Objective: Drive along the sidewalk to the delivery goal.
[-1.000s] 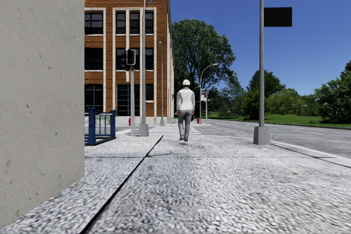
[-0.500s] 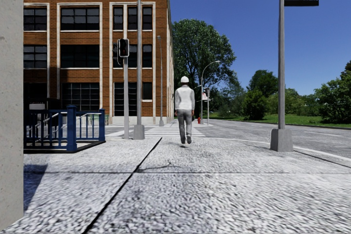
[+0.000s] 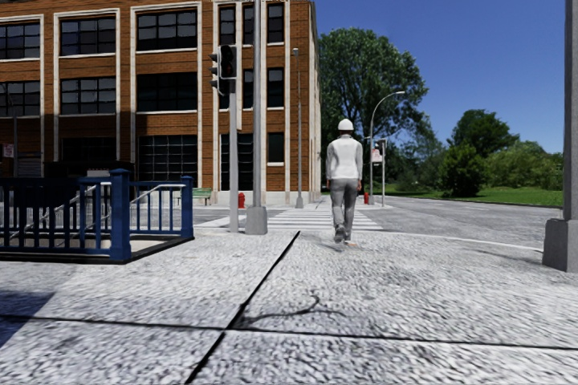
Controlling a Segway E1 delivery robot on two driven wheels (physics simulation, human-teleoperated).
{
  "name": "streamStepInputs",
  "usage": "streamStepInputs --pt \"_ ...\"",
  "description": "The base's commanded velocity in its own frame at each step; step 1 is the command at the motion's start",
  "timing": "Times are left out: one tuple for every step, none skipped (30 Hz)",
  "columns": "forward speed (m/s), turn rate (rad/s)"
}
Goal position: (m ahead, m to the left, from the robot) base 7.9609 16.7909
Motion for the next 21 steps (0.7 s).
streamStepInputs --pt "1.5 0.51" --pt "1.49 0.51" --pt "1.49 0.51" --pt "1.49 0.52" --pt "1.49 0.52" --pt "1.49 0.57" --pt "1.49 0.59" --pt "1.49 0.59" --pt "1.49 0.59" --pt "1.49 0.59" --pt "1.49 0.6" --pt "1.49 0.6" --pt "1.49 0.6" --pt "1.5 0.62" --pt "1.52 0.64" --pt "1.52 0.64" --pt "1.55 0.65" --pt "1.58 0.65" --pt "1.58 0.65" --pt "1.61 0.65" --pt "1.62 0.66"
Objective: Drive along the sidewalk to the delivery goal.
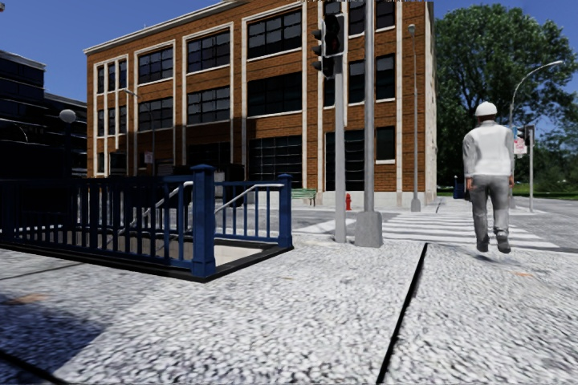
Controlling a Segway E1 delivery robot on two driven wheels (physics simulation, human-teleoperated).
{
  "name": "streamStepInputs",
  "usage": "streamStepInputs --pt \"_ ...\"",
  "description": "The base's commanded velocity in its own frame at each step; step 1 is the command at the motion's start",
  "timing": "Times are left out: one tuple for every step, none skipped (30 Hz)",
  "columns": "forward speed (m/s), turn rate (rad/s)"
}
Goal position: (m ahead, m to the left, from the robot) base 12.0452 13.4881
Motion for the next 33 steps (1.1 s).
streamStepInputs --pt "1.63 0.67" --pt "1.63 0.67" --pt "1.63 0.67" --pt "1.64 0.68" --pt "1.64 0.69" --pt "1.64 0.69" --pt "1.64 0.73" --pt "1.64 0.76" --pt "1.65 0.78" --pt "1.65 0.78" --pt "1.65 0.78" --pt "1.65 0.78" --pt "1.65 0.78" --pt "1.65 0.78" --pt "1.65 0.79" --pt "1.65 0.81" --pt "1.65 0.81" --pt "1.65 0.81" --pt "1.65 0.81" --pt "1.65 0.82" --pt "1.65 0.82" --pt "1.65 0.82" --pt "1.65 0.82" --pt "1.65 0.82" --pt "1.65 0.82" --pt "1.65 0.82" --pt "1.65 0.82" --pt "1.65 0.82" --pt "1.65 0.82" --pt "1.65 0.82" --pt "1.65 0.82" --pt "1.65 0.82" --pt "1.65 0.82"
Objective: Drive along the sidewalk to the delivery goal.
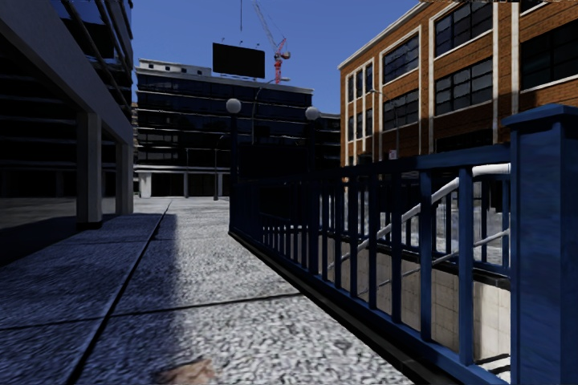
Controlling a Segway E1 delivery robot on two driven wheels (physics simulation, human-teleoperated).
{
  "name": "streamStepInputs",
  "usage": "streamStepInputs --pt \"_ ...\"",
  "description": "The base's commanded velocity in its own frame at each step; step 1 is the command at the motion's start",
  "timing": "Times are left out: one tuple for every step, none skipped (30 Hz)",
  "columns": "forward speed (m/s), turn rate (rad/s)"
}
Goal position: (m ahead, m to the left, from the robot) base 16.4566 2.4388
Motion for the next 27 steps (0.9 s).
streamStepInputs --pt "1.66 0.82" --pt "1.66 0.82" --pt "1.66 0.82" --pt "1.66 0.82" --pt "1.67 0.82" --pt "1.67 0.82" --pt "1.68 0.82" --pt "1.68 0.82" --pt "1.7 0.82" --pt "1.71 0.78" --pt "1.71 0.76" --pt "1.71 0.76" --pt "1.72 0.76" --pt "2.0 0.61" --pt "2.0 0.0" --pt "2.0 0.0" --pt "2.0 0.0" --pt "2.0 0.0" --pt "2.0 0.0" --pt "2.0 0.0" --pt "2.0 0.0" --pt "2.0 0.0" --pt "2.0 0.0" --pt "2.0 0.0" --pt "2.0 0.0" --pt "2.0 0.0" --pt "2.0 0.0"
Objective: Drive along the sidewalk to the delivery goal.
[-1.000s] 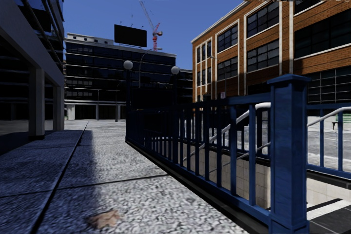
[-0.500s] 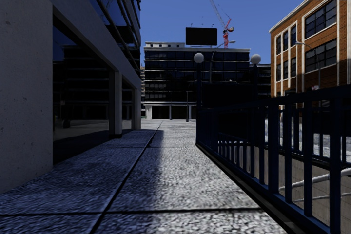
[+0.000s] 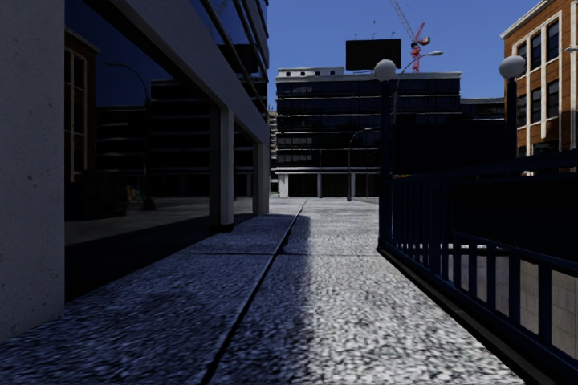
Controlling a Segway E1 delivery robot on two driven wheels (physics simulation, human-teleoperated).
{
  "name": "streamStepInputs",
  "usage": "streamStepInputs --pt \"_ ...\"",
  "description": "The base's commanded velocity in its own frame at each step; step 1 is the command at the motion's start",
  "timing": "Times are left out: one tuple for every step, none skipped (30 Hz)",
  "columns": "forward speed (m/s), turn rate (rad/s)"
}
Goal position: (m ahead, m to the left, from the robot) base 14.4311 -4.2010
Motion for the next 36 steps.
streamStepInputs --pt "2.0 0.0" --pt "2.0 0.0" --pt "2.0 0.0" --pt "2.0 0.0" --pt "2.0 0.0" --pt "2.0 0.0" --pt "2.0 0.0" --pt "2.0 0.0" --pt "2.0 0.0" --pt "2.0 0.0" --pt "2.0 0.0" --pt "2.0 0.0" --pt "2.0 0.0" --pt "2.0 0.0" --pt "2.0 0.0" --pt "2.0 0.0" --pt "2.0 0.0" --pt "2.0 0.0" --pt "2.0 0.0" --pt "2.0 0.0" --pt "2.0 0.0" --pt "2.0 0.0" --pt "2.0 0.0" --pt "2.0 0.0" --pt "2.0 0.0" --pt "2.0 0.0" --pt "2.0 -0.01" --pt "2.0 -0.01" --pt "2.0 -0.06" --pt "2.0 -0.11" --pt "2.0 -0.14" --pt "2.0 -0.14" --pt "2.0 -0.16" --pt "2.0 -0.2" --pt "2.0 -0.2" --pt "2.0 -0.23"
